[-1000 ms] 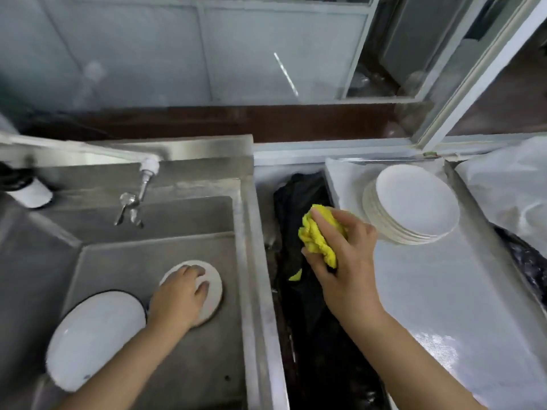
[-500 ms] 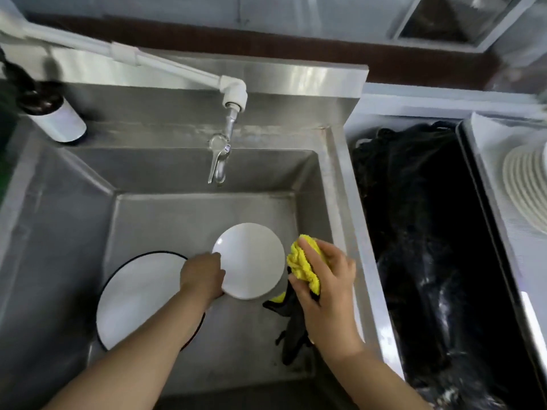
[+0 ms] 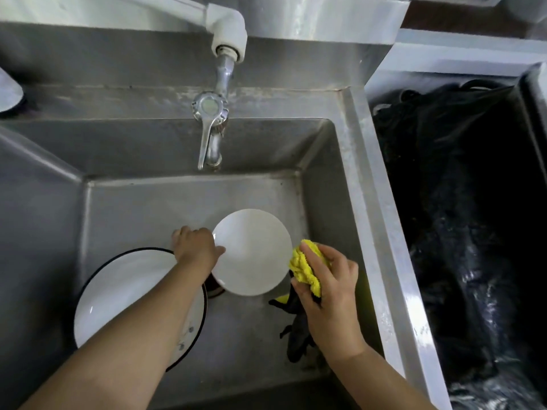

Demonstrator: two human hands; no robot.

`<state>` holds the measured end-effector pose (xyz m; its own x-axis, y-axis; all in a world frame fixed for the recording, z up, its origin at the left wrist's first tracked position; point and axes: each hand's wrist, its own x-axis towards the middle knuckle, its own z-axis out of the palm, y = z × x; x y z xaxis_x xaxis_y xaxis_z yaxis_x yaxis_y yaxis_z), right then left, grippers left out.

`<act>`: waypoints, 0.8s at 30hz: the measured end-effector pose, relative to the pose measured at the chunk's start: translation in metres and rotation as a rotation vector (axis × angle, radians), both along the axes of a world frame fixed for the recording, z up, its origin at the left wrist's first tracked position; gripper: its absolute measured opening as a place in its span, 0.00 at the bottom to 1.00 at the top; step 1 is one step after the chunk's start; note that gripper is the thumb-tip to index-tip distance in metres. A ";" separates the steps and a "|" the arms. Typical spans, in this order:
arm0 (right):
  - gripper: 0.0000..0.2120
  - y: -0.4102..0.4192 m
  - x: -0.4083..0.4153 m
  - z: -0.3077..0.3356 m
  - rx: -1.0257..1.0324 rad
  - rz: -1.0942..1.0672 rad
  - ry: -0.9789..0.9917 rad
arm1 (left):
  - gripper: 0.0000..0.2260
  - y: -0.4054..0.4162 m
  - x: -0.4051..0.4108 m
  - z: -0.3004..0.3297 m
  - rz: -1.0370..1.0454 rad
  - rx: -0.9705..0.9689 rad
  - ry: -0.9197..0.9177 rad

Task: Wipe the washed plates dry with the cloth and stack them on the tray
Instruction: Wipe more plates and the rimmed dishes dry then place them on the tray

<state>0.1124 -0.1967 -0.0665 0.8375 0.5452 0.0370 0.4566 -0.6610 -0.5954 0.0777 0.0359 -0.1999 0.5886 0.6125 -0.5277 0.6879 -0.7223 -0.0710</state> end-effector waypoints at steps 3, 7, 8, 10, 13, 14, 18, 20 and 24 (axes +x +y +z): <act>0.31 0.001 0.000 0.003 -0.001 -0.003 0.003 | 0.18 0.007 -0.001 -0.001 0.019 -0.073 -0.014; 0.29 -0.002 0.003 0.006 0.005 -0.018 0.013 | 0.14 0.008 -0.002 0.006 0.041 -0.103 -0.091; 0.28 -0.002 0.004 0.007 0.006 -0.019 0.017 | 0.13 0.008 -0.003 0.009 0.069 -0.134 -0.126; 0.28 -0.004 0.004 0.008 0.007 -0.020 0.017 | 0.13 0.007 -0.005 0.014 0.187 -0.278 -0.218; 0.27 -0.008 0.006 0.011 0.021 -0.027 0.004 | 0.09 0.001 -0.004 0.017 0.482 -0.603 -0.375; 0.27 -0.009 0.007 0.012 0.026 -0.030 -0.002 | 0.07 -0.003 -0.004 0.019 0.598 -0.694 -0.413; 0.28 -0.014 0.006 0.017 0.045 -0.045 -0.035 | 0.13 -0.016 -0.005 0.023 0.788 -0.849 -0.468; 0.28 -0.017 0.005 0.022 0.041 -0.052 -0.058 | 0.16 -0.021 -0.006 0.027 0.826 -0.901 -0.495; 0.26 -0.021 0.001 0.036 0.047 -0.048 -0.094 | 0.14 -0.028 -0.012 0.046 0.787 -0.811 -0.553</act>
